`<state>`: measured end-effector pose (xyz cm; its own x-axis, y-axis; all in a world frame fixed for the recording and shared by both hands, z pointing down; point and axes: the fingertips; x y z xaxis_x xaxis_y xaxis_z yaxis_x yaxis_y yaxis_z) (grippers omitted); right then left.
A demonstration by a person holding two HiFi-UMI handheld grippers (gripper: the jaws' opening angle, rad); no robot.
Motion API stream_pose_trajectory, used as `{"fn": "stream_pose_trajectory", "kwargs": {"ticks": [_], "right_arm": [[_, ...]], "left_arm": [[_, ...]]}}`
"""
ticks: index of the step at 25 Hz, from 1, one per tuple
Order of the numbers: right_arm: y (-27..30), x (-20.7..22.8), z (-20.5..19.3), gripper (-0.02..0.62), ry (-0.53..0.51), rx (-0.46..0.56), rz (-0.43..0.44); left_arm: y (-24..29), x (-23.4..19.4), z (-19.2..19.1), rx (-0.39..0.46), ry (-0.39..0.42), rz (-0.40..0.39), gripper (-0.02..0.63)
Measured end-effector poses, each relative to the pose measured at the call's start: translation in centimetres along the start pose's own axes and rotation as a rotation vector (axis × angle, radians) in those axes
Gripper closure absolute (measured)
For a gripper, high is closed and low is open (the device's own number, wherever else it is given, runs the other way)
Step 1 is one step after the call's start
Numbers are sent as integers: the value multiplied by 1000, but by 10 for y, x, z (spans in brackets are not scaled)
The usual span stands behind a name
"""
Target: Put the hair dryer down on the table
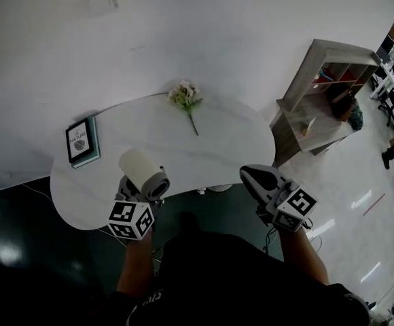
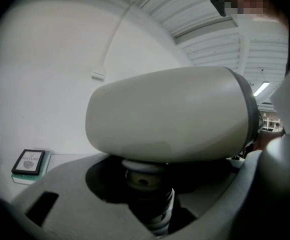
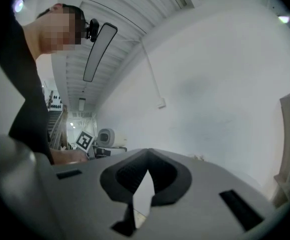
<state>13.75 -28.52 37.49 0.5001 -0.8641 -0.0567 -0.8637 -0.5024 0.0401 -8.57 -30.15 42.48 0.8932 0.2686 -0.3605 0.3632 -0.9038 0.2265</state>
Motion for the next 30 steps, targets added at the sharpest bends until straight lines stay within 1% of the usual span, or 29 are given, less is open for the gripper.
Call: {"fn": "stream_pose_trajectory", "kwargs": {"ticks": [4, 8, 10, 12, 13, 17, 20, 25, 30], "right_arm": [[64, 6, 4, 589, -11, -23, 45], [121, 5, 3, 589, -13, -51, 71], [144, -4, 5, 589, 10, -35, 109], [164, -4, 5, 589, 36, -8, 122], [173, -3, 2, 589, 46, -11, 126], [196, 3, -11, 589, 66, -72, 137], [206, 16, -18, 589, 62, -90, 143], [214, 51, -35, 589, 14, -113, 161], [223, 86, -53, 589, 39, -131, 176]], "left_arm": [[15, -49, 13, -12, -19, 25, 397], [22, -93, 23, -22, -44, 44, 397], [22, -110, 24, -33, -56, 47, 397], [25, -125, 22, -45, -66, 55, 397], [27, -132, 20, -52, -75, 63, 397], [34, -158, 9, -72, -135, 104, 397], [41, -172, 2, -85, -160, 139, 397], [66, -182, -4, -120, -175, 189, 396], [108, -186, -10, -169, -173, 199, 396]]}}
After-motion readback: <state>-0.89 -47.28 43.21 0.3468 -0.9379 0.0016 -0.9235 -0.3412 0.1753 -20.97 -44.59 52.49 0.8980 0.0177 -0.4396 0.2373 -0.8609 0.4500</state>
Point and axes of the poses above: the fingertips, and each gripper's own axes: y forward along the fingers, x to its right, z out of its top, and after that the axes turned 15 degrees about -y, right-handed
